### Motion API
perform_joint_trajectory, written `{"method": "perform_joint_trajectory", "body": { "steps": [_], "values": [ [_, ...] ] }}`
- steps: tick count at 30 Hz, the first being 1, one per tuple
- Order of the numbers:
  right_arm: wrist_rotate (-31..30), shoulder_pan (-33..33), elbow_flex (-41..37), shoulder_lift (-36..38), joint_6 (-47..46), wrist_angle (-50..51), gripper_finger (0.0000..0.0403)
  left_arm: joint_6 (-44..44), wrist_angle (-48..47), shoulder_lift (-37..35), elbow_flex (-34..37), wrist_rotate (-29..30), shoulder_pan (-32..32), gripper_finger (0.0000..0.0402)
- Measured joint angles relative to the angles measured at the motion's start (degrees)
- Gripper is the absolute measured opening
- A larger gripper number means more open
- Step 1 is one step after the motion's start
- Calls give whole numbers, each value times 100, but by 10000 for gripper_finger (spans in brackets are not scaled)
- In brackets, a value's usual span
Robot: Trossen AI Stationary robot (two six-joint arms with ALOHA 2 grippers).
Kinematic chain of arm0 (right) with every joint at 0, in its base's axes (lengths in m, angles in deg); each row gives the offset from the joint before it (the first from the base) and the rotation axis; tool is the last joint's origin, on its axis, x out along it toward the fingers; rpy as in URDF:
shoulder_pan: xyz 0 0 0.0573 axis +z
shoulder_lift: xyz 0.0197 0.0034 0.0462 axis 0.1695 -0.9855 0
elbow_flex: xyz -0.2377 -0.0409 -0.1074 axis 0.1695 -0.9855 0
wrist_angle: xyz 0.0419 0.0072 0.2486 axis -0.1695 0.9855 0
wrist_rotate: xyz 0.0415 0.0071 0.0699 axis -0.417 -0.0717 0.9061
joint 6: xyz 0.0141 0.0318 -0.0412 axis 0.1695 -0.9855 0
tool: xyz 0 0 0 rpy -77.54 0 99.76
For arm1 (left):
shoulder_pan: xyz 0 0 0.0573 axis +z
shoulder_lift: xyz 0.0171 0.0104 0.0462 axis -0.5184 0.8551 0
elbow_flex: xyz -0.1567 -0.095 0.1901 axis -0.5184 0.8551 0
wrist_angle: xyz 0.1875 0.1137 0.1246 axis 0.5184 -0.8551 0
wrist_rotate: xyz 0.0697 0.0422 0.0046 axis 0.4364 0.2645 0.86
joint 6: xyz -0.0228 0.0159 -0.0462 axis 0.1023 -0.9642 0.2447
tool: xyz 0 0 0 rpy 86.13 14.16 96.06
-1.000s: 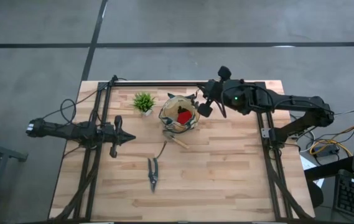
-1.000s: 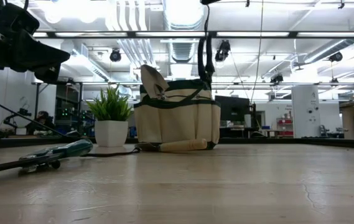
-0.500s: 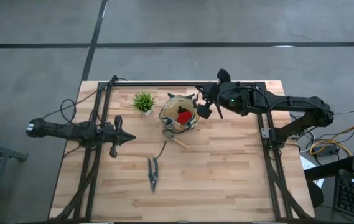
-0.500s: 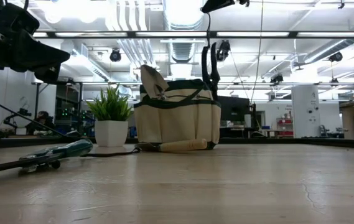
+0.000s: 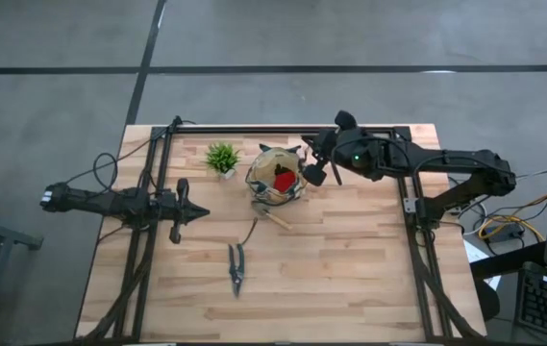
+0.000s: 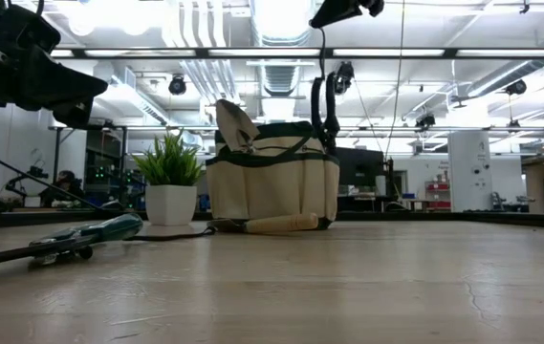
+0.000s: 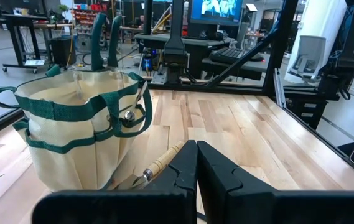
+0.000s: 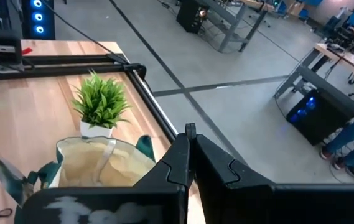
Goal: Pick & Place Garden tools in Gardening bag
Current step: Put the top green shear scissors into the white gardening bag
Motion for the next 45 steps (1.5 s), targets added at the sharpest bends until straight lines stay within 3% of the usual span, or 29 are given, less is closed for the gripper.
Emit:
{"method": "perform_joint_trajectory", "body": {
  "steps": [9, 45],
  "values": [
    [-434, -2, -290, 0, -210, 0, 8, 0, 0, 0, 0, -1, -1, 10],
    [-386, -219, -1245, 0, -682, -440, 10, 0, 0, 2, 0, 1, -1, 10]
  ]
}}
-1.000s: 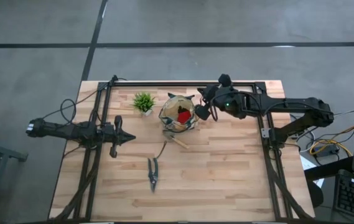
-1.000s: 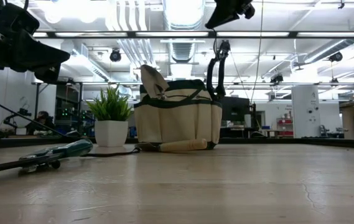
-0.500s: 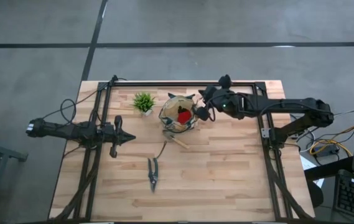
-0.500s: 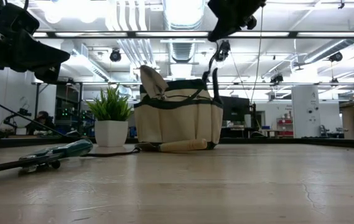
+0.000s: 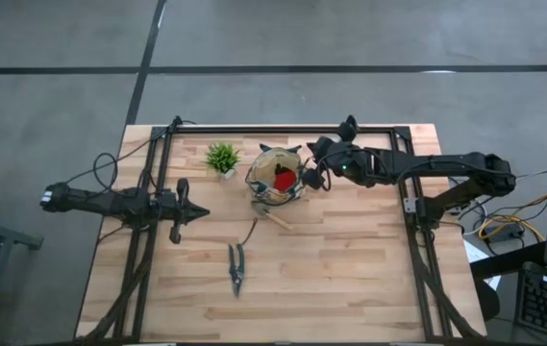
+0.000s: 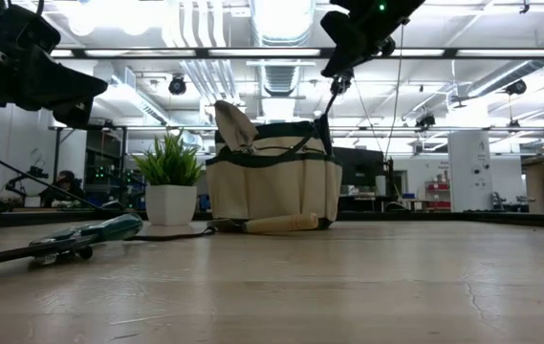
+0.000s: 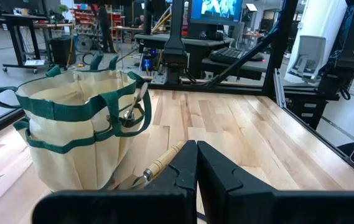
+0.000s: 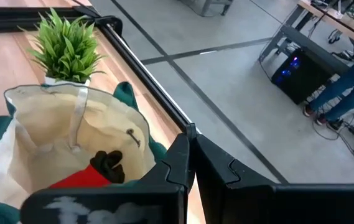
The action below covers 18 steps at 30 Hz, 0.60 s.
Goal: Pick & Place Garden tools in Gardening bag
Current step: Put the top green shear scissors into the white gardening bag
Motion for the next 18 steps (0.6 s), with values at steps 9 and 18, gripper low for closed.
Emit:
{"method": "perform_joint_trajectory", "body": {
  "steps": [9, 18],
  "values": [
    [2, 0, -104, 0, -21, -39, 47, 0, 0, -1, 0, -2, 0, 10],
    [2, 13, -14, 0, -27, 78, 115, 1, 0, -2, 0, -2, -2, 10]
  ]
}}
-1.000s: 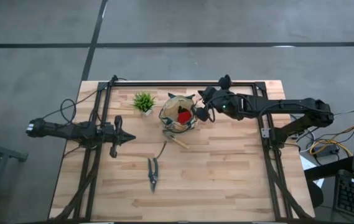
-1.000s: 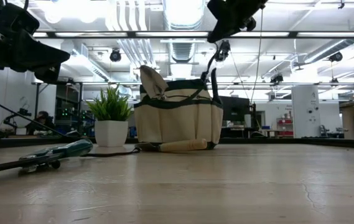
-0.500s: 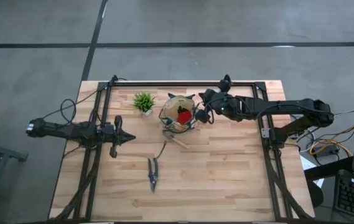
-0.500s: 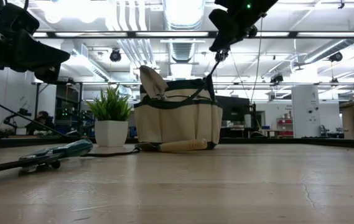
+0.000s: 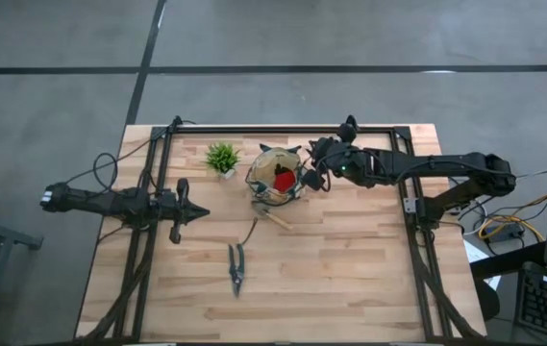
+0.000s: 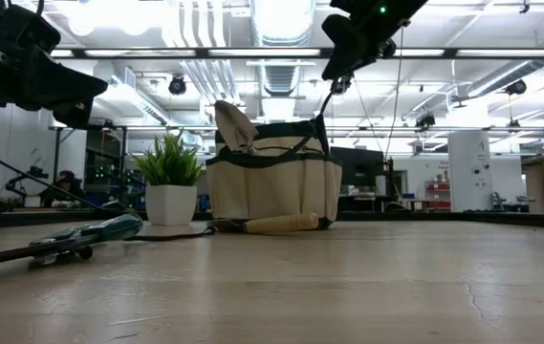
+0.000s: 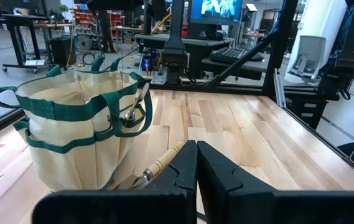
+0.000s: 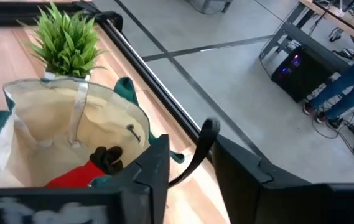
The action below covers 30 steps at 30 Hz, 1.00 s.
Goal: Pick & Place Garden tools in Gardening bag
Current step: Put the top green shear scissors into the white gardening bag, then put the green shear scissors into the white gardening bag
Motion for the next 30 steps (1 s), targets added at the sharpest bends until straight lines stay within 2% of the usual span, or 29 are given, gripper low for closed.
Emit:
{"method": "perform_joint_trajectory", "body": {
  "steps": [7, 14, 24, 30],
  "values": [
    [-2, 0, 183, 2, 0, 71, 164, -1, 0, 1, 0, 0, 1, 10],
    [-2, 29, 280, 40, 45, 79, 192, -1, 0, 0, 0, 0, 1, 10],
    [-14, 297, 299, 392, 149, 267, 201, -1, -4, 2, 0, 0, 2, 10],
    [2, 526, 279, 597, -192, 828, 201, -1, -7, 2, 0, 0, 2, 10]
  ]
}}
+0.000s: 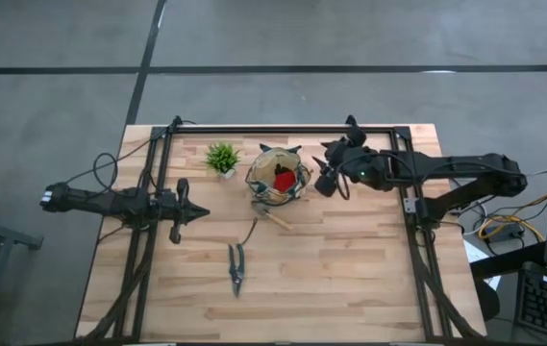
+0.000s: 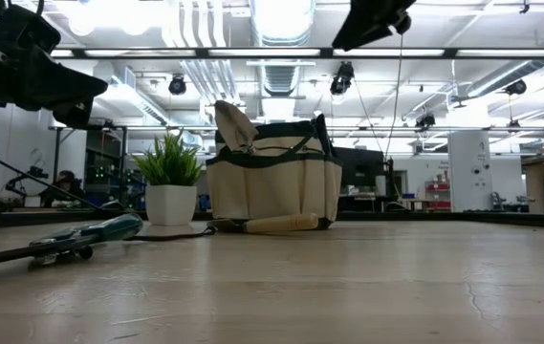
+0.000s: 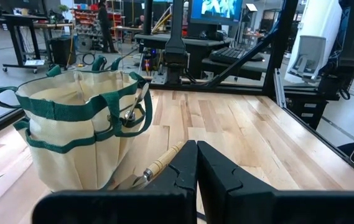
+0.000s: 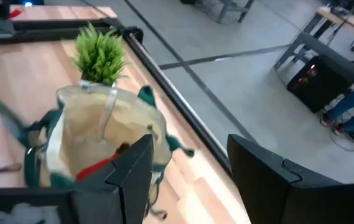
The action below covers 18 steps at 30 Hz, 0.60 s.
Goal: Pick & Place Garden tools in Gardening bag
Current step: Put the green shear scissors into the white gardening bag
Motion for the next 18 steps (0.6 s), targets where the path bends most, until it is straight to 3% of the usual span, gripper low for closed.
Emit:
{"method": "perform_joint_trajectory", "body": {
  "steps": [6, 10, 18],
  "values": [
    [165, 271, -216, 269, -478, 371, 198, 0, -2, 0, 0, 2, -1, 10],
    [521, 479, -603, 585, -667, 151, 174, 0, -2, 0, 0, 0, 0, 10],
    [1005, 837, -1896, 1655, -413, -1007, 41, 0, -4, 0, 0, 0, 0, 10]
  ]
}}
